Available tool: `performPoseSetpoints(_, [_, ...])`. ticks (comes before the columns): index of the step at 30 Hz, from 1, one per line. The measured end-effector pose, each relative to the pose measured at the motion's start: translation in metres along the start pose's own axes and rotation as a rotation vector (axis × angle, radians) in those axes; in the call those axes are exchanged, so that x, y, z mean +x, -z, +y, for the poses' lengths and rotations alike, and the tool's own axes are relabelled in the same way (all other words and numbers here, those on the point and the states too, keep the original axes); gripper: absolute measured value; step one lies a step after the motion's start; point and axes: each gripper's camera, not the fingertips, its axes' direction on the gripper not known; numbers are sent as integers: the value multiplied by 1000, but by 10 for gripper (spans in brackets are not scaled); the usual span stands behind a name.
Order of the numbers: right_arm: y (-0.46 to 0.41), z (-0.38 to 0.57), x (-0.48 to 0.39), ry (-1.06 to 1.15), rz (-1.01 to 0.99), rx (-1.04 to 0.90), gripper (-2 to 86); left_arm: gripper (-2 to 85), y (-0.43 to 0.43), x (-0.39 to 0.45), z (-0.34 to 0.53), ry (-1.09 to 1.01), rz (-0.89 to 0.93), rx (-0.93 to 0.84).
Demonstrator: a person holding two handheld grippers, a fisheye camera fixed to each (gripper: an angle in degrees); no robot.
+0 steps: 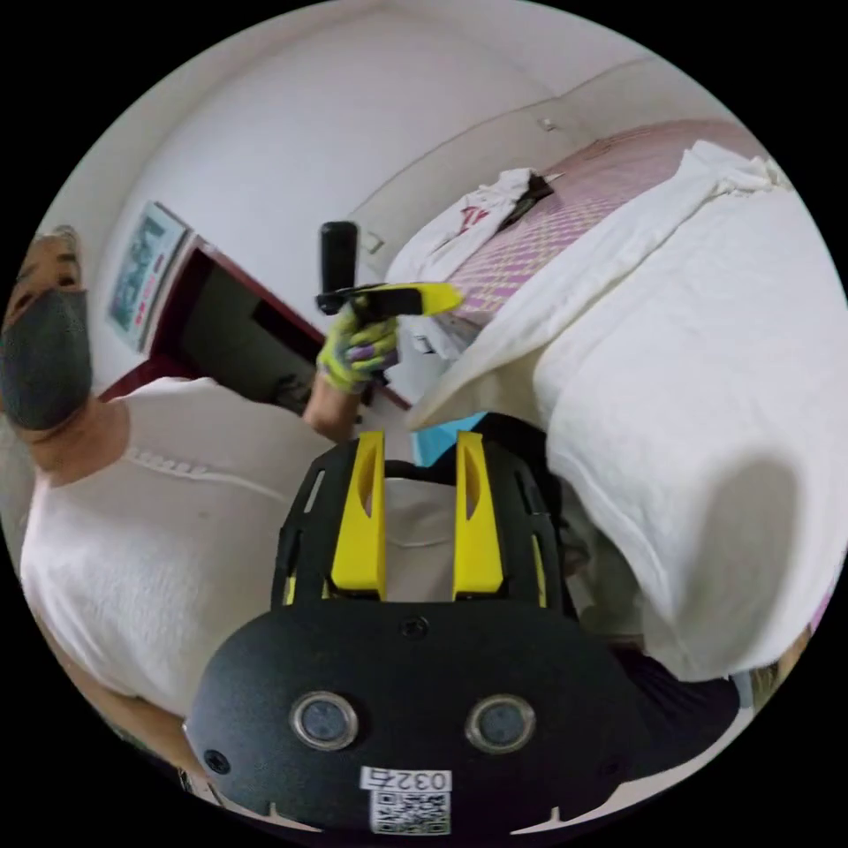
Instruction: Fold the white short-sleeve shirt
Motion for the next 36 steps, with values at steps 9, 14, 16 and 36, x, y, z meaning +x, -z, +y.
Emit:
performPoseSetpoints(9, [14,-6,-9,-17,187,175,6,-9,-39,5,-38,-103,-21,-53])
performPoseSetpoints(14, [8,-4,-4,-94,409,60,-4,-9,-44,0,-45,-98,1,-46])
performPoseSetpoints(16, [11,1,4,-112,303,82,2,-9,-45,0,-48,-98,50,-37])
performPoseSetpoints(36, [7,-40,-24,-107,454,25,10,-9,-54,-13,-71,19,-47,7])
